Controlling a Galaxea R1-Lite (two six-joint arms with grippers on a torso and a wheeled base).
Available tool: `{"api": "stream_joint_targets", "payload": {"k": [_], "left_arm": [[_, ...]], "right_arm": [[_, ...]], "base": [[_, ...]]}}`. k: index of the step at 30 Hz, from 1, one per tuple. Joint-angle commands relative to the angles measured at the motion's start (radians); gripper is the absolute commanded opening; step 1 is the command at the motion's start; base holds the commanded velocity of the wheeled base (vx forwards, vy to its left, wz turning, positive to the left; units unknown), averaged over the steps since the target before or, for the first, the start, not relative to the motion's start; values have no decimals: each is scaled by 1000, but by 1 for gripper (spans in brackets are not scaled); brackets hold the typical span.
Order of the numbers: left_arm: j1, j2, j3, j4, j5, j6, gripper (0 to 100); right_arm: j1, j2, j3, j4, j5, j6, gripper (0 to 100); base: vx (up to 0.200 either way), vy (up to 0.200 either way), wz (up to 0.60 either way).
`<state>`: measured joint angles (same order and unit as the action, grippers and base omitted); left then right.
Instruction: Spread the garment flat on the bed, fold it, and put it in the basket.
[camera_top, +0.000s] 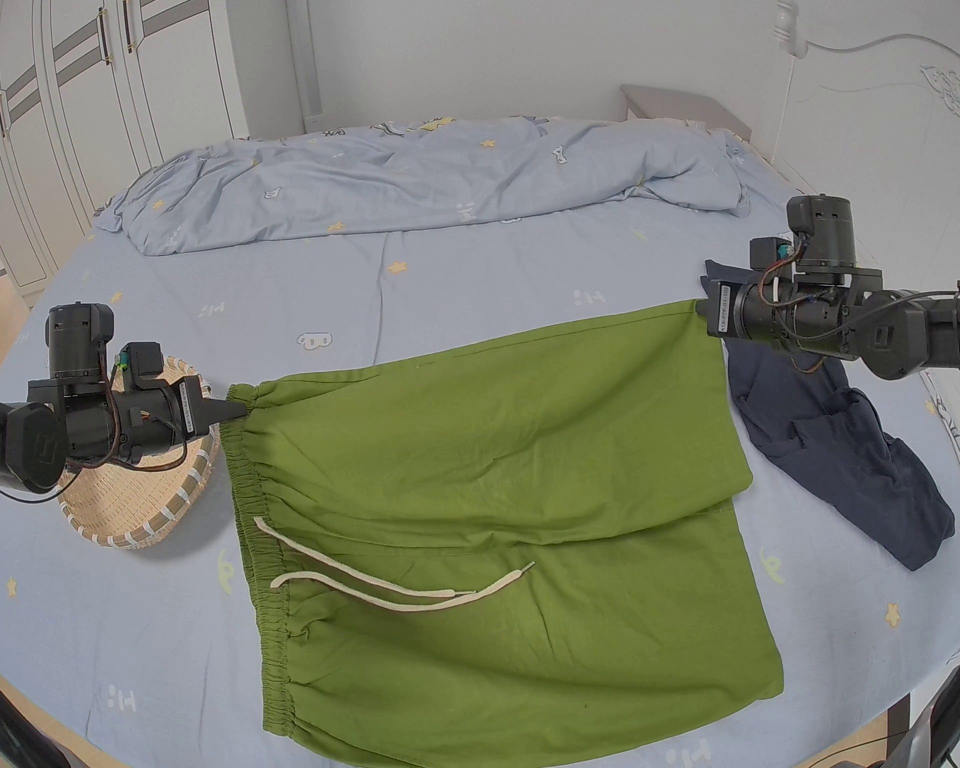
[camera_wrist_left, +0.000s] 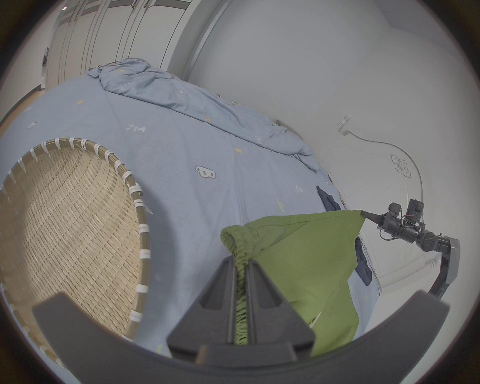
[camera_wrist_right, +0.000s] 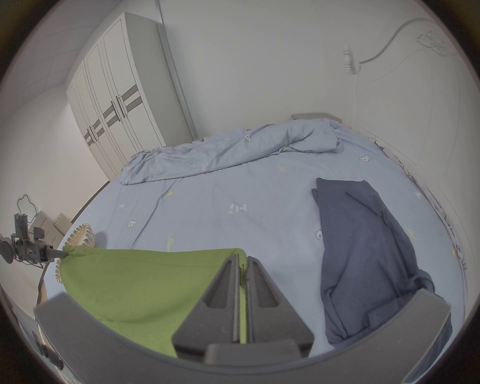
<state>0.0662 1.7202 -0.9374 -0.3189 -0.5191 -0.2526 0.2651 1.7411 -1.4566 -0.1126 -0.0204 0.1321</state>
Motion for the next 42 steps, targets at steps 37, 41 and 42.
{"api": "stream_joint_targets", "payload": {"k": [37,41,42], "left_arm": [[14,248,-228,-9,5,1,0],[15,262,-239,-9,19,1,0],[14,262,-239,-9,21,1,0]], "right_arm": [[-6,321,-291,-42,-9,-32,0],[-7,336,-314,-41,-9,-32,0],[-7,336,-314,-41,-9,-32,0]], "base": [[0,0,0],[0,0,0],[0,0,0]]}}
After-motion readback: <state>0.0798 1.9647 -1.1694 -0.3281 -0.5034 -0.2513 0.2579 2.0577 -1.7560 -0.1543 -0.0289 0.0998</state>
